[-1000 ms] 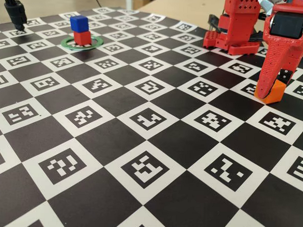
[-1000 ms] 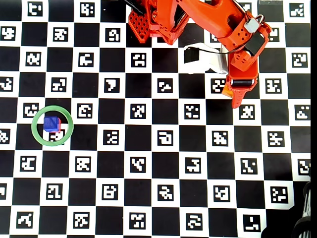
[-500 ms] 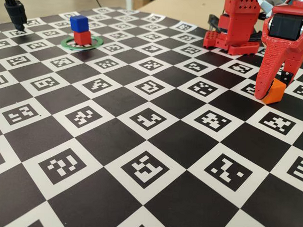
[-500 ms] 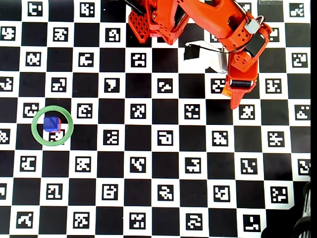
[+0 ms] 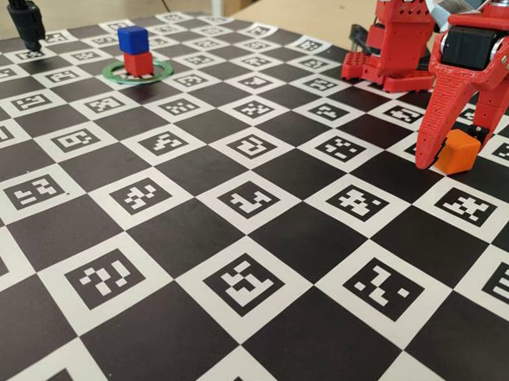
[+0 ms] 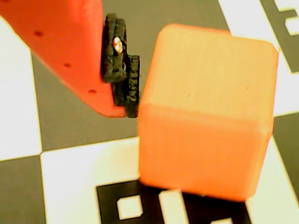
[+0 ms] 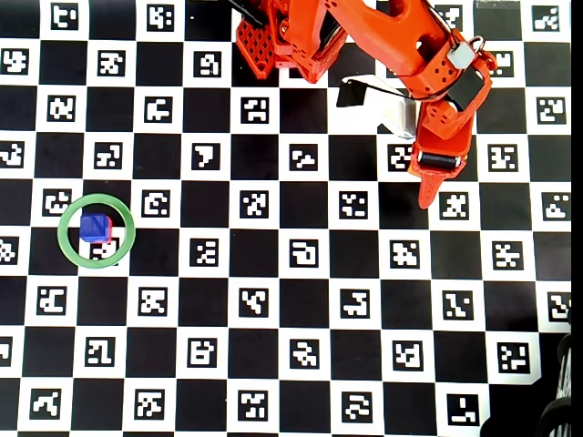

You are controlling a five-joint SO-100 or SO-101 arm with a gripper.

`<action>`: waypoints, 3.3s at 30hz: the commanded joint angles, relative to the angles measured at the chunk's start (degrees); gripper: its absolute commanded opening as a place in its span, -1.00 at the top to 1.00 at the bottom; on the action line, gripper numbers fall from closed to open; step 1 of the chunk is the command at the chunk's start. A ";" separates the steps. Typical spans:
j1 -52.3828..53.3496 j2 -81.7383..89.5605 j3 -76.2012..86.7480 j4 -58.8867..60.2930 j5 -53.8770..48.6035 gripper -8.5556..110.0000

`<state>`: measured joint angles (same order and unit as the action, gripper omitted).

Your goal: Grab the red cube then put it in the green circle then put the blue cube on top and finally the orange cube on top

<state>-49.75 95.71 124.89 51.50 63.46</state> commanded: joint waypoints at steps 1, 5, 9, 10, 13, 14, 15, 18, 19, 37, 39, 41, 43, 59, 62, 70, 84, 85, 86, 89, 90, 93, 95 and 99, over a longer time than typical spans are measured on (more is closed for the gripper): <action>0.09 1.23 -4.75 0.53 1.93 0.19; -0.44 0.88 -5.01 0.53 2.11 0.19; -0.79 0.79 -5.19 0.79 2.29 0.19; -0.88 0.70 -5.27 0.79 2.37 0.19; -1.05 0.44 -5.27 0.62 2.46 0.19; -1.05 0.44 -5.27 0.62 2.46 0.19; -1.05 0.26 -5.27 0.53 2.55 0.21; -1.05 0.09 -5.27 0.26 2.55 0.23; -1.05 0.00 -5.27 0.09 2.55 0.24; 1.32 0.00 -4.22 -3.34 -0.53 0.92; 1.32 0.00 -4.22 -3.43 -0.62 0.92; 1.58 -0.09 -4.22 -3.43 -0.70 0.92; 2.11 -0.09 -4.48 -3.43 -1.23 0.92; 5.62 2.11 -6.06 2.29 -0.44 0.95; 6.24 2.99 -6.42 2.81 -1.85 0.95; 9.76 3.78 -12.92 11.78 -8.79 0.95; 30.85 4.13 -36.91 34.98 -25.31 0.95; 32.26 3.60 -38.85 37.71 -27.60 0.95; 33.49 2.90 -40.69 40.25 -30.06 0.95; 37.71 0.70 -46.41 48.25 -37.88 0.95; 39.02 0.35 -47.81 50.19 -39.73 0.95; 42.71 1.41 -49.31 53.44 -44.21 0.95; 45.18 3.43 -48.34 53.79 -46.23 0.95; 49.66 7.03 -46.41 53.88 -51.33 0.95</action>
<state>-3.34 95.89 80.60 99.58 15.56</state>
